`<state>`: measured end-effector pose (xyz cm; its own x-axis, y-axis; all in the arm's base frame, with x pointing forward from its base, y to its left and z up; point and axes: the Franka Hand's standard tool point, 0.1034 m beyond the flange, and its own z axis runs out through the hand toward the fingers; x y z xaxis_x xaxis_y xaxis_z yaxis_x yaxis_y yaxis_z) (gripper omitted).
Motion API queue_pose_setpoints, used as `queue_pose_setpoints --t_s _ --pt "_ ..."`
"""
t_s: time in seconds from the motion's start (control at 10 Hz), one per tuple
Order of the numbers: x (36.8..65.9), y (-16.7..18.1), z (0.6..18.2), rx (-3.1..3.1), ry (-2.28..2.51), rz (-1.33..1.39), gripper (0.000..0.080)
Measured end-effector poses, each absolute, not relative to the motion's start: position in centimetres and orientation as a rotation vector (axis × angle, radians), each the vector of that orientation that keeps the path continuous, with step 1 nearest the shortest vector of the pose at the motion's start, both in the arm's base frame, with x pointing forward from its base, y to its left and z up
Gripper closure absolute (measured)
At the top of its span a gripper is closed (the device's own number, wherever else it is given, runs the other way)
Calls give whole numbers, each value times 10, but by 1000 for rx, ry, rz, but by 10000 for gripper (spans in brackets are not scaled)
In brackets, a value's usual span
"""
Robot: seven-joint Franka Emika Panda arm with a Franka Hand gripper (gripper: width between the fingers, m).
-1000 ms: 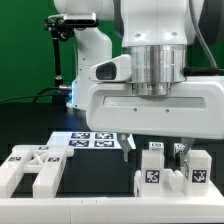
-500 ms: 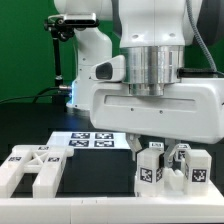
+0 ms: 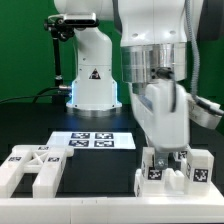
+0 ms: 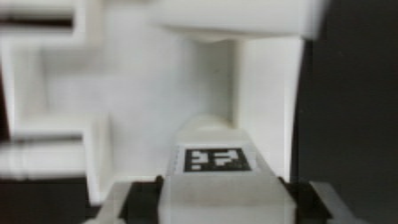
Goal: Assemble chair
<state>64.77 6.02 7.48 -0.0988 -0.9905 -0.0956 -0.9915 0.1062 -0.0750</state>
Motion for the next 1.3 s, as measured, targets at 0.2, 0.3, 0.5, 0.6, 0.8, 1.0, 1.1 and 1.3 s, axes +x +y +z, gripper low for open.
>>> queue_pose_setpoints --t_s 0.2,0.3,0.5,0.6,0.8,1.0,1.1,1.3 --pt "643 56 72 -1905 2353 25 510" --pt "642 55 71 -1896 2373 14 510" --pt "642 55 71 -1891 2375 18 441" --pt "642 55 74 -1913 2354 16 303" --pt "646 53 105 -2007 2228 -6 158" --pt "642 55 116 -2019 2200 -7 151" --pt "642 55 113 -2023 2202 -6 151" --pt "641 56 113 -2052 2177 -10 151"
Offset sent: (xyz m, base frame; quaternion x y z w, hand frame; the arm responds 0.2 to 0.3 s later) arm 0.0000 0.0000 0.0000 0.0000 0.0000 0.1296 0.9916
